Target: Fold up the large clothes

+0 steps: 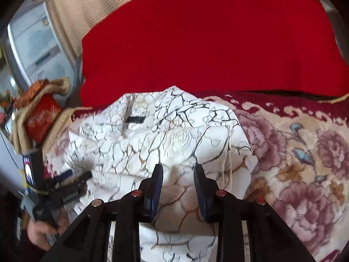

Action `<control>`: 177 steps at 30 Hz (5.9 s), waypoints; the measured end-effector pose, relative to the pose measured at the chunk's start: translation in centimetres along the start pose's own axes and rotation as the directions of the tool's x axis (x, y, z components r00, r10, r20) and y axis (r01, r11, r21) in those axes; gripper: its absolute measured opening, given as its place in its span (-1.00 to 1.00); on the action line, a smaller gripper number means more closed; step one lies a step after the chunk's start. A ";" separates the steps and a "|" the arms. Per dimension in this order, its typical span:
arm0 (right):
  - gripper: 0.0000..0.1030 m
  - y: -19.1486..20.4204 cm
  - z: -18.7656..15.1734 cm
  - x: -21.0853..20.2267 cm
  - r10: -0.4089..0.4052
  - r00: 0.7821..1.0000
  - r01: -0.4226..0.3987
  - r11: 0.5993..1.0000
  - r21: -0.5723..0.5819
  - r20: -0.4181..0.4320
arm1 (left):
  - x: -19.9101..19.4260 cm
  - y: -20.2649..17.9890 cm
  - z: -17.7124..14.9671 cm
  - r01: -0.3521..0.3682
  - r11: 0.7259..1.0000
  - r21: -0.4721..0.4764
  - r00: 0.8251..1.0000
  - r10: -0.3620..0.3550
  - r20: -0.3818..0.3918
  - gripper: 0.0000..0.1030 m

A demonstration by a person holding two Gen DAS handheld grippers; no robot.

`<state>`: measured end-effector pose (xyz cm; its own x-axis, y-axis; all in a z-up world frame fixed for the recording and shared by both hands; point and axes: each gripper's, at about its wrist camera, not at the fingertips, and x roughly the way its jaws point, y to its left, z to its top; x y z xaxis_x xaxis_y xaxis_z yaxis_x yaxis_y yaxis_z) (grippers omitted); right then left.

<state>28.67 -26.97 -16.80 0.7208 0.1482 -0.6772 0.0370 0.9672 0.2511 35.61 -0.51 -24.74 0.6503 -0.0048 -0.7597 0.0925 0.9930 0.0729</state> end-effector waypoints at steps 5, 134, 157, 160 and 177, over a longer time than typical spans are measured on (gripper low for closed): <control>-0.35 0.0 -1.2 3.9 -0.071 0.991 0.064 0.996 -0.058 -0.114 | 0.0 0.0 -0.1 -0.001 1.000 0.007 1.000 0.001 0.004 0.57; 0.75 -1.8 -23.8 -0.5 0.319 0.807 -0.249 0.947 0.203 -0.498 | -8.6 21.5 -16.4 0.361 0.882 -0.304 0.848 -0.446 -0.287 0.79; -0.17 4.0 -26.6 0.7 0.468 0.816 -0.482 0.875 0.050 -0.339 | -9.1 22.1 -20.0 0.725 0.532 -0.438 0.564 -0.823 -0.064 0.66; -0.26 3.9 -26.3 0.4 0.430 0.846 -0.446 0.895 0.024 -0.317 | -9.6 22.1 -20.8 0.738 0.511 -0.440 0.550 -0.834 -0.047 -0.19; 0.51 1.3 -27.3 4.1 0.386 0.831 -0.319 0.921 0.224 -0.401 | -7.3 21.0 -30.6 0.733 0.244 -0.635 0.361 -0.931 0.059 0.77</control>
<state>12.76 -19.46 -38.15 0.3357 0.5787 -0.7432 -0.0409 0.7972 0.6023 9.70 23.94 -37.41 0.1931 -0.9329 -0.3040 0.0201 0.3135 -0.9494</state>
